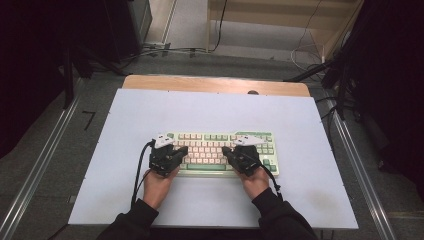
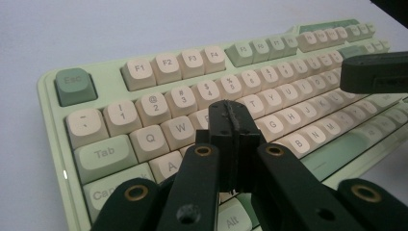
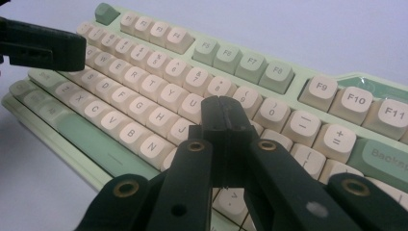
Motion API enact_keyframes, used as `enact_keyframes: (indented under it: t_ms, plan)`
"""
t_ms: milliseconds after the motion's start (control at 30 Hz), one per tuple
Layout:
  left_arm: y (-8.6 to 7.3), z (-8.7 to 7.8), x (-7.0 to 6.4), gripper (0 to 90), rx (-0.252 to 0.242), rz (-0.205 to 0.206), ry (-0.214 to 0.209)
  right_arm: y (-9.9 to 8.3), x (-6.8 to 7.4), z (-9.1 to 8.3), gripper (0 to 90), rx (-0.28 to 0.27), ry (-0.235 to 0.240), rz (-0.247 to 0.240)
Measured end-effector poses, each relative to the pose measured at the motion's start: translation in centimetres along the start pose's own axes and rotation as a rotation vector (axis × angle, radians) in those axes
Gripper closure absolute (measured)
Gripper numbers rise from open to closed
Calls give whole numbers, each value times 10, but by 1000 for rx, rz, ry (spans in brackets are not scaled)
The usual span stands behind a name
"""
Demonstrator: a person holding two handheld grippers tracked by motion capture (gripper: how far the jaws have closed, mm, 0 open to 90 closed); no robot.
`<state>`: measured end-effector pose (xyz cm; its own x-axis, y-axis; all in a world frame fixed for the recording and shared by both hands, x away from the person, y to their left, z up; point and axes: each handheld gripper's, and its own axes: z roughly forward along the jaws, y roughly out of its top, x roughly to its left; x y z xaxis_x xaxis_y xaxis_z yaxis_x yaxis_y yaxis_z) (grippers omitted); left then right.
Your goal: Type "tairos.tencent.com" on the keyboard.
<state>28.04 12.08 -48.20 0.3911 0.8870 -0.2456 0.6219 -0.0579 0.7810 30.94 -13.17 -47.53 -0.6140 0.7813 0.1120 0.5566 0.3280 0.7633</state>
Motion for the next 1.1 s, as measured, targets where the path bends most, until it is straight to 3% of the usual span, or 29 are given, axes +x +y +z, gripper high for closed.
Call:
enact_keyframes:
  t_ms: [533,1100]
  plan:
    - [-5,5,-13,900,36,26,-36,2,-2,6,879,1,-11,5]
    - [-9,14,-16,900,89,50,-47,4,-2,8,879,1,-18,4]
